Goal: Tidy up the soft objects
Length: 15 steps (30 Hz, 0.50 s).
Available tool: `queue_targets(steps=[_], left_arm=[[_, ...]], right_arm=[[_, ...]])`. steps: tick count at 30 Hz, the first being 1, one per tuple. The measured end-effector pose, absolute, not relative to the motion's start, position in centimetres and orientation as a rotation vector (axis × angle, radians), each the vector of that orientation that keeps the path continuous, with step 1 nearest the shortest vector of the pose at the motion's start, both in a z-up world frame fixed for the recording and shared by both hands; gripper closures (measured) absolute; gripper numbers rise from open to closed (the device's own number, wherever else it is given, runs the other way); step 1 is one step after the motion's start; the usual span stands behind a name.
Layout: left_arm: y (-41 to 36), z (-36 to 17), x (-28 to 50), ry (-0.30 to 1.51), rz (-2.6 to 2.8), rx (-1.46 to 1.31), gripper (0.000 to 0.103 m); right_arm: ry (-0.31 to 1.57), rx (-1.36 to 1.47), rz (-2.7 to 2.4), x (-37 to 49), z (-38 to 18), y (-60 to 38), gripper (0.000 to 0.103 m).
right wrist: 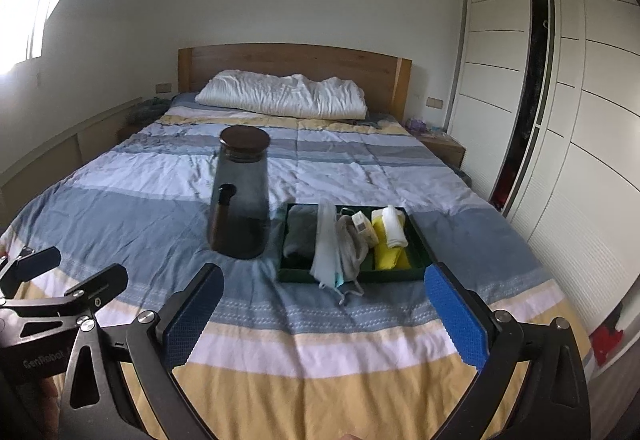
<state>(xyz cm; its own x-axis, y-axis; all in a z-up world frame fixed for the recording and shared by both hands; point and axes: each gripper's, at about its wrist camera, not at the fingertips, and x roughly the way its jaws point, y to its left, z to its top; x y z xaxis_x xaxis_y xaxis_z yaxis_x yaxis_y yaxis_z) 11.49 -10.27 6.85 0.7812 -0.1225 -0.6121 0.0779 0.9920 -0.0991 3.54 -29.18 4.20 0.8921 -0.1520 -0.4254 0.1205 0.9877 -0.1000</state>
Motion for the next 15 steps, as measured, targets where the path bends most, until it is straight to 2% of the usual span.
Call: queue_targets(steps=[15], left_arm=[[-9.6,5.5,7.3,0.605,-0.109,0.021,0.002]], right_arm=[[0.474,-0.047,-0.162,0.5,1.7,-27.3,0.0]])
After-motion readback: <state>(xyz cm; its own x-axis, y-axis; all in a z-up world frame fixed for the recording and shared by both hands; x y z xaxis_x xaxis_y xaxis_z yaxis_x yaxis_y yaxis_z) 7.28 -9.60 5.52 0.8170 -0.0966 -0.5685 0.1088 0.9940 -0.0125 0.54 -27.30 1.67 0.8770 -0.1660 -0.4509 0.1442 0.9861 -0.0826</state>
